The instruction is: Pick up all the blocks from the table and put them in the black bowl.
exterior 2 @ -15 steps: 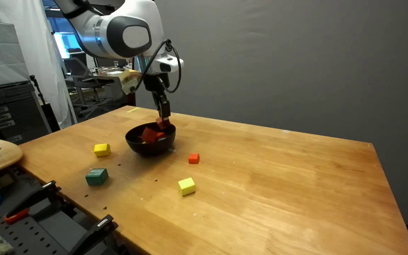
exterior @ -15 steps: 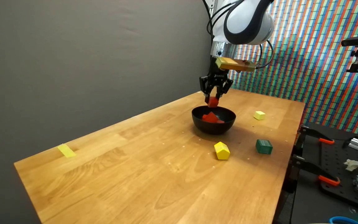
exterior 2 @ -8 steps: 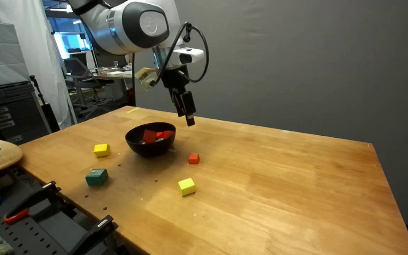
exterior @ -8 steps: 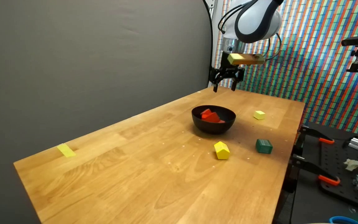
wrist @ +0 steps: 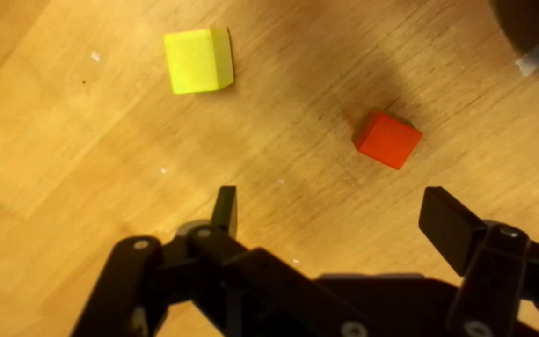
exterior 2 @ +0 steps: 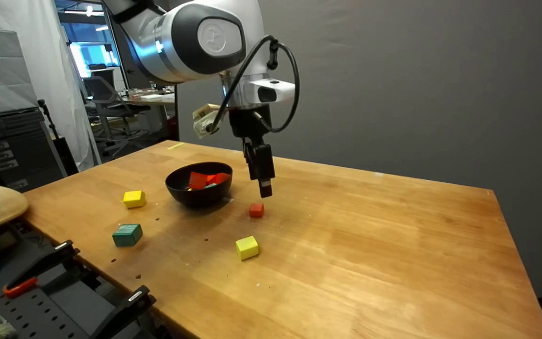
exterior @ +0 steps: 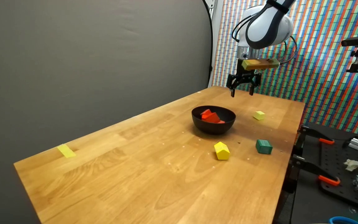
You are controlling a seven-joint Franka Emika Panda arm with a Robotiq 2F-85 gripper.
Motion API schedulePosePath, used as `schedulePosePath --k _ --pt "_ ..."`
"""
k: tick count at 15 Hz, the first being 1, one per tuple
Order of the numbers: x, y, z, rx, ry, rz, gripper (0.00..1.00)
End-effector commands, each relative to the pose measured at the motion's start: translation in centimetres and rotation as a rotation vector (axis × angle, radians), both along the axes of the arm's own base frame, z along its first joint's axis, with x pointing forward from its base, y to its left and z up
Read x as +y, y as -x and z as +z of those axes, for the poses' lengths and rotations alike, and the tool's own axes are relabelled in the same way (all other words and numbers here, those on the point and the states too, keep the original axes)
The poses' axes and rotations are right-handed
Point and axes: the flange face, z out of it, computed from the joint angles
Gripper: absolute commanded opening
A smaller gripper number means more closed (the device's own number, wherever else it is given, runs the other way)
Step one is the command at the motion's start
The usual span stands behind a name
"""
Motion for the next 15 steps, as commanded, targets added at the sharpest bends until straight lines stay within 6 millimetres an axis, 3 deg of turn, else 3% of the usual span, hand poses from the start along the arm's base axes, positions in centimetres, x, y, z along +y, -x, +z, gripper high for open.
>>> schedulePosePath --k 1,5,9,11,15 --pt "0.4 -1.1 -2.4 0.016 -0.087 -0.064 1.00" --pt "1.2 -2.8 -4.8 0.017 -0.162 -0.149 1.00" --pt "0.8 -4.4 -7.4 0.027 -0.157 -0.202 1.00" --pt "0.8 -4.7 -8.5 0.044 -0.158 -0.206 0.72" --pt "0.8 -4.9 -9.0 0.062 -0.158 -0.214 0.43"
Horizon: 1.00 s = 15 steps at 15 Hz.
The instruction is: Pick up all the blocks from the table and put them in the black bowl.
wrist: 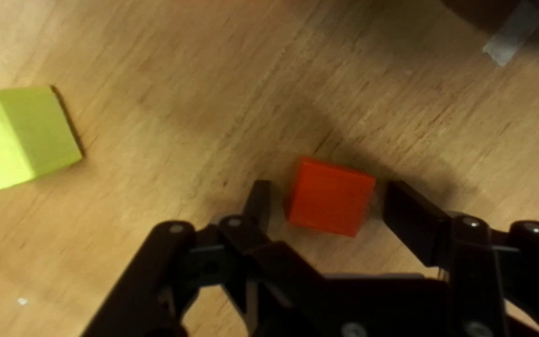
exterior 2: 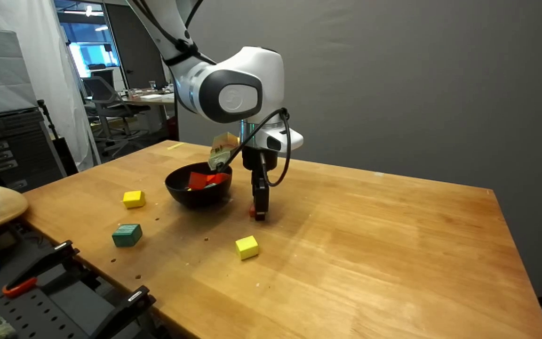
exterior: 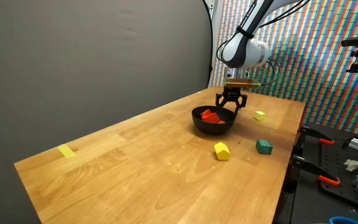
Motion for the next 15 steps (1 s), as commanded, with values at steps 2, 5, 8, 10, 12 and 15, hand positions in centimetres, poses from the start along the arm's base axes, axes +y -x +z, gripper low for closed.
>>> schedulePosePath --k 2,5,8,10,12,15 --pt "-0.5 -0.8 0.2 0.005 -0.012 -0.042 0.28" --pt "-0.7 -0.9 1.5 0.004 -0.030 -0.063 0.13" --pt "0.0 -0.7 4.7 -0.043 -0.020 -0.047 0.13" --pt "1.2 -0.7 8.3 -0.108 0.004 -0.014 0.13" --pt "3.2 -0.9 11.7 -0.171 0.010 0.032 0.13" --pt "7.2 -0.8 14.8 -0.212 0.009 0.124 0.13"
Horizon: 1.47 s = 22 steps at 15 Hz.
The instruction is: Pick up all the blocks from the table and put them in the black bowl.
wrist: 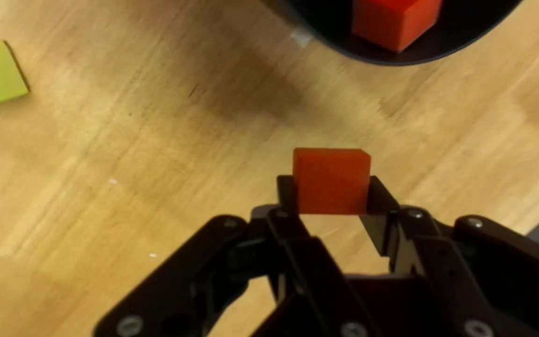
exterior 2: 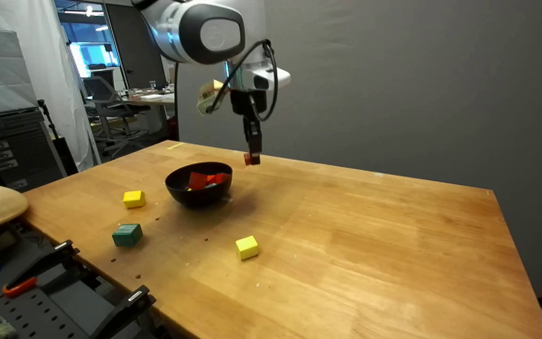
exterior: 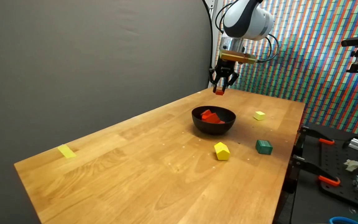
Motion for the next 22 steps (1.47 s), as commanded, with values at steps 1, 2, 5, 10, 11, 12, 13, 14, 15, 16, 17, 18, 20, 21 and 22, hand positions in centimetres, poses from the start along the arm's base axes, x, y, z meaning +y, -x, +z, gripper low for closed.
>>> schedulePosePath --k 1,2,5,10,11,12,13,14,15,16,17,18,20,21,22 --pt "4.4 1.6 3.1 -0.017 0.022 0.086 0.13" --pt "5.3 2.0 2.9 0.006 0.030 0.104 0.13" --pt "7.2 3.5 0.3 0.117 0.060 0.117 0.13" --pt "8.7 5.3 -1.1 0.161 0.015 0.108 0.70" --pt "8.2 6.0 -0.7 0.153 0.003 0.101 0.77" --pt "7.8 6.5 -0.3 0.144 -0.003 0.088 0.87" --pt "6.8 7.3 0.0 0.128 0.006 0.060 0.94" --pt "5.7 8.0 0.2 0.115 0.030 0.044 0.99" --pt "4.3 9.1 0.0 0.095 0.073 0.052 1.00" --pt "2.4 10.6 -0.5 0.098 0.119 0.074 1.00" --pt "0.5 12.2 -1.1 0.096 0.161 0.110 1.00" --pt "-1.2 13.6 -1.7 0.112 0.194 0.130 1.00" --pt "-1.2 12.0 -2.5 0.149 0.192 0.134 1.00" --pt "-2.5 13.2 -3.0 0.164 0.197 0.125 1.00" --pt "-2.7 13.2 -3.1 0.166 0.196 0.121 1.00"
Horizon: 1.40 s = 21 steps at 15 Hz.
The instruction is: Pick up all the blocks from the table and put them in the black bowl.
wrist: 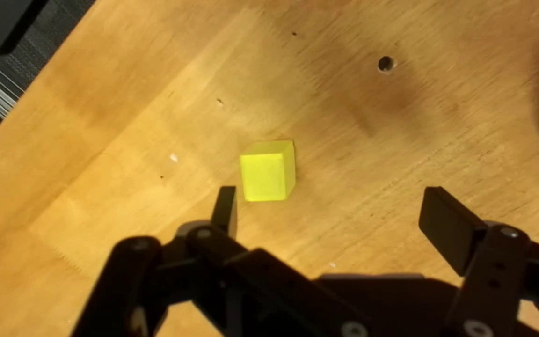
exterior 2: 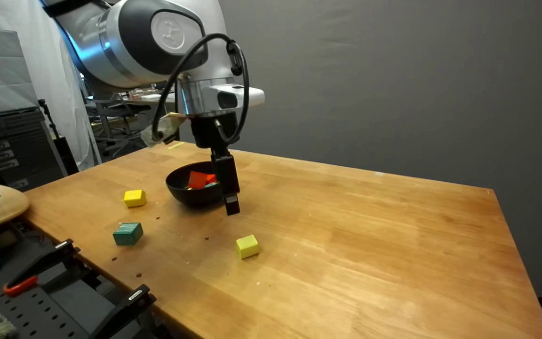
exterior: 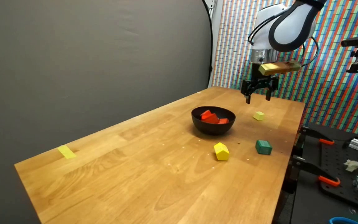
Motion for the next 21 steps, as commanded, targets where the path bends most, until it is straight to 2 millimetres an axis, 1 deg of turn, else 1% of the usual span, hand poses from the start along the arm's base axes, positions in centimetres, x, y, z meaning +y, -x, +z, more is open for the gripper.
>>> schedulePosePath --k 1,2,3,4,5,8,9,10,12,14,18,19,20,21 --pt "0.3 -0.3 0.1 -0.003 -0.001 0.007 1.00" --pt "0.4 0.0 0.1 0.031 -0.041 0.124 1.00" --pt "0.4 0.2 -0.1 0.029 -0.051 0.173 1.00" --pt "0.1 0.3 -0.3 0.042 -0.066 0.217 1.00" --pt "-1.1 0.3 -0.5 0.069 -0.066 0.242 1.00" --pt "-3.1 1.1 -1.2 0.098 -0.131 0.302 1.00" --pt "-3.6 1.1 -1.4 0.101 -0.150 0.280 1.00" --pt "-2.6 1.4 -1.3 0.095 -0.115 0.268 1.00" --pt "-3.4 1.6 -1.6 0.099 -0.133 0.270 1.00" --pt "-3.8 1.1 -2.7 0.063 -0.077 0.222 1.00" --pt "-4.8 0.5 -5.1 0.019 -0.059 0.099 1.00" --pt "-4.8 0.5 -5.6 0.011 -0.059 0.073 0.98" --pt "-4.9 0.4 -6.1 0.004 -0.063 0.047 0.74" --pt "-4.9 0.4 -6.4 0.007 -0.071 0.031 0.73"
